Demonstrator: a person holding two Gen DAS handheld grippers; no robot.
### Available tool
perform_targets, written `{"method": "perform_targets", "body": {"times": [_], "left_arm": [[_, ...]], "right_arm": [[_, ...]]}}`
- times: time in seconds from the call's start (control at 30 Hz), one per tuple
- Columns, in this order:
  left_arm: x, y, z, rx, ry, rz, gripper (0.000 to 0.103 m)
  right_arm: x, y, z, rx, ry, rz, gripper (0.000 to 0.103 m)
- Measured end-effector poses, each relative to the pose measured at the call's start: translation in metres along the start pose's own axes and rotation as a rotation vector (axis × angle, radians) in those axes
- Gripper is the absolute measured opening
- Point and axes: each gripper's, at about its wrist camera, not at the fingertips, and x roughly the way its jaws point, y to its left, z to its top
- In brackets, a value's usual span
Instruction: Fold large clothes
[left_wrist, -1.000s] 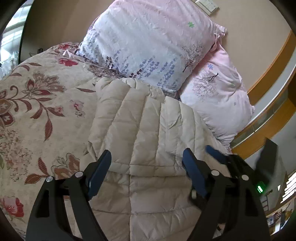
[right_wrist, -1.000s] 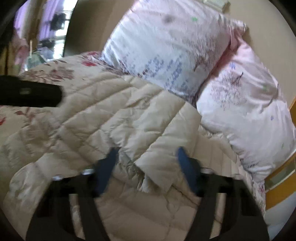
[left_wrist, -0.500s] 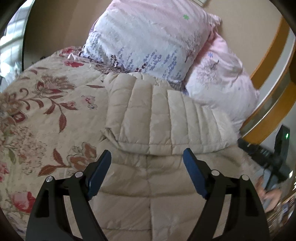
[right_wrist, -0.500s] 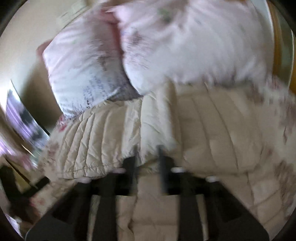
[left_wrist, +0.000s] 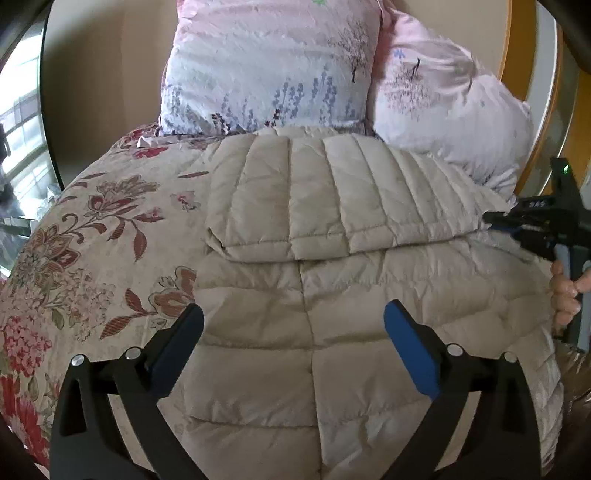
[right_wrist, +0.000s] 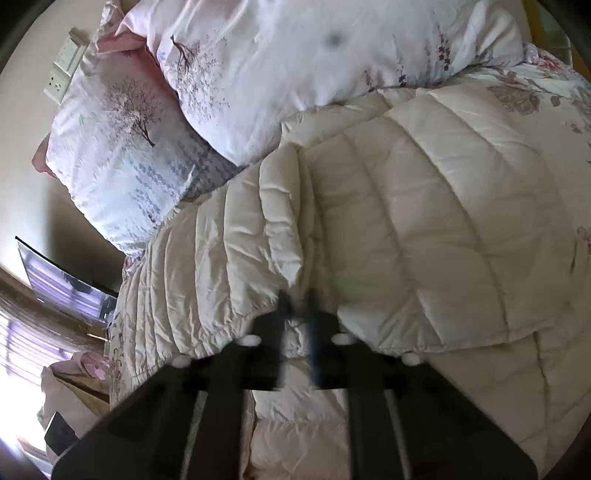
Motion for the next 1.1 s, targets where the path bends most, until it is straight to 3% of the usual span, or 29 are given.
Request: {"method": "perform_targets", "body": {"times": [0.2,0.47,0.53,0.57,0.6,0.67,0.9,1.1], "left_arm": [[0.005,-0.005,-0.005,0.026,0.032,0.045,0.102],[0.016,-0.005,-0.014,0.023,0.093,0.06,0.102],[0.018,-0.008,-0.018,0.037,0.114,0.081,0.102],[0.019,-0.01,-0.019,0.046,0.12,0.089,0.102],[0.019,-0.012,-0.02,0.056,0.125,0.097,0.102],[0.017,-0.014,-0.022,0.072,0.126,0.104,0.102],[-0.02,0.003,-0.04,0.01,0.072,-0.012,0.102],[-0.06,0.04,-0.066,-0.035,0.074,-0.061,0.102]], "right_arm": [[-0.031,-0.009,-0.008,0.009,-0.09,-0.042,0.005],[-0.004,-0.019,-0.022,0.012,0.023,-0.143,0.007],[-0.003,-0.016,-0.022,-0.006,0.036,-0.145,0.011],[-0.007,-0.015,-0.022,-0.011,0.035,-0.138,0.02],[-0.01,-0.015,-0.022,-0.016,0.035,-0.13,0.037],[-0.026,-0.017,-0.025,-0.023,0.022,-0.107,0.061],[-0.104,-0.057,-0.047,-0.053,-0.006,-0.045,0.072],[-0.16,-0.125,-0.069,-0.001,0.004,-0.104,0.072]]}}
